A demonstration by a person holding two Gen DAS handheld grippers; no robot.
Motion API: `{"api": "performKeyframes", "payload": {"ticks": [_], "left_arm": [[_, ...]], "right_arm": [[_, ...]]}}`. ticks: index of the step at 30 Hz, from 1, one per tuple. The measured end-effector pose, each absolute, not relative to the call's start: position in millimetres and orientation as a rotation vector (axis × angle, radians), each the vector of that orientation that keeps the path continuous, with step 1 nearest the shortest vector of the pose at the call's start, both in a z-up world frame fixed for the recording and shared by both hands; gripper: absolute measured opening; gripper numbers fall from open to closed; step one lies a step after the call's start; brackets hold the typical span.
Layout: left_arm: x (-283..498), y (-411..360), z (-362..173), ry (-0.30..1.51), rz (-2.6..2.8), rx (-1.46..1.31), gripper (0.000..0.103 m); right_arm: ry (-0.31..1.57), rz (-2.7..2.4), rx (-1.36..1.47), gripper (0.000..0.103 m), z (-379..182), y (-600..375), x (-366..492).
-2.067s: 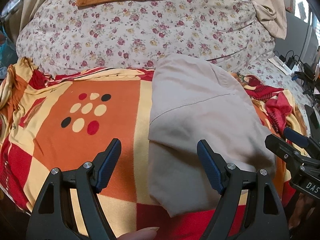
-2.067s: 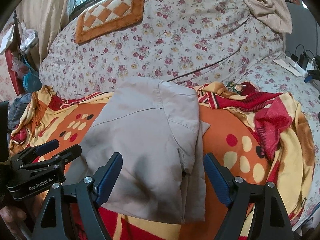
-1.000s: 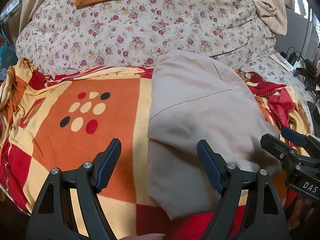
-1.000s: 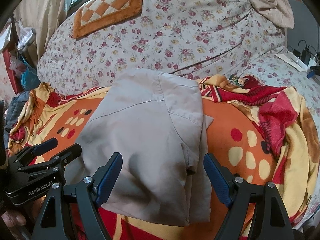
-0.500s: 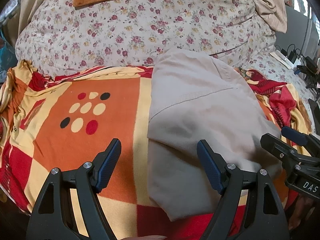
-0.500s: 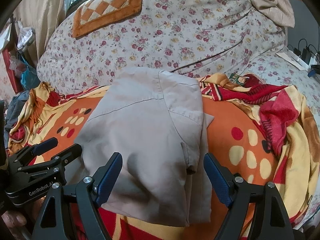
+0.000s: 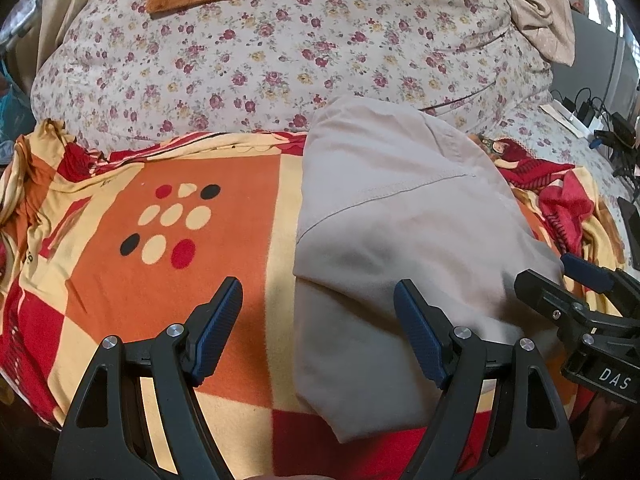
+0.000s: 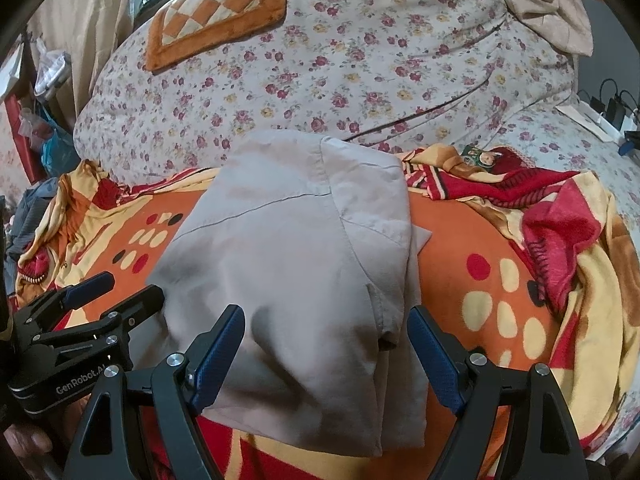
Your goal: Fold large clothes
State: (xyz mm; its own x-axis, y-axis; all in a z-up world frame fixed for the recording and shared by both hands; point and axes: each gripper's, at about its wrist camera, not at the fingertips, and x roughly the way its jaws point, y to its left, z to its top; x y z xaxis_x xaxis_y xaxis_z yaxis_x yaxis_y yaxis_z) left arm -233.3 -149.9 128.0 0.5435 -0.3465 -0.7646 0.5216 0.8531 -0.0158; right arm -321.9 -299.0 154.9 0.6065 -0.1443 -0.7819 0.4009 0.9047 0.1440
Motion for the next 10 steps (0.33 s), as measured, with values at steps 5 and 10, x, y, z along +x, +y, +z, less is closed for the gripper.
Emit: {"api": "performKeyframes", "payload": {"ticks": [5, 10], "left_arm": [[-233.1, -149.8, 127.8, 0.846, -0.521, 0.227, 0.079], [-233.2, -150.6, 126.0, 0.827, -0.520, 0.230, 0.079]], "right_arm": [[0.870, -0.322, 0.322, 0.081, 154.4, -297.5, -321.2], [0.869, -0.323, 0.323, 0.081, 154.3, -296.9, -321.4]]}}
